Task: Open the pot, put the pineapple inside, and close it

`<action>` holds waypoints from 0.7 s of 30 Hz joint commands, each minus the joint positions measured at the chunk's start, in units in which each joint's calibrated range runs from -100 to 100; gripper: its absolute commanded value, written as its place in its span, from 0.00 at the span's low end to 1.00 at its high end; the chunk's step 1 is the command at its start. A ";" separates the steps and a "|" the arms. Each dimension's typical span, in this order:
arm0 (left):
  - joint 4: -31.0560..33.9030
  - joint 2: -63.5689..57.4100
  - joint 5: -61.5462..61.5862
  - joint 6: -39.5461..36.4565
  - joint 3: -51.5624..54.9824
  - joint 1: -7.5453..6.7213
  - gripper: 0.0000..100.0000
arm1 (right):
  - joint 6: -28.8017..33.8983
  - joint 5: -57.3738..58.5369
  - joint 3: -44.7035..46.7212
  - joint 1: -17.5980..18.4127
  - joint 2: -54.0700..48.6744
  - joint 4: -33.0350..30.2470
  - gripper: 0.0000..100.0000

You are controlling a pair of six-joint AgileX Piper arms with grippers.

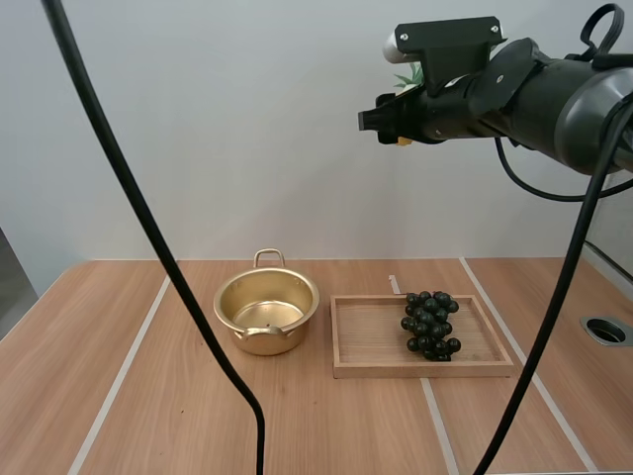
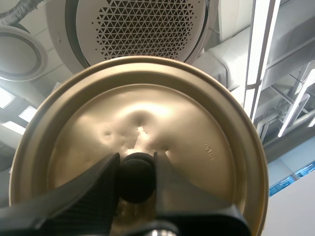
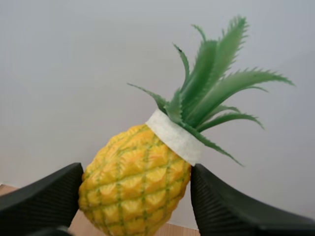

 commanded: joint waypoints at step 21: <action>0.20 -0.37 -0.52 -0.10 -0.10 -0.01 0.00 | 0.07 -17.94 -0.52 -2.36 -1.83 6.52 0.00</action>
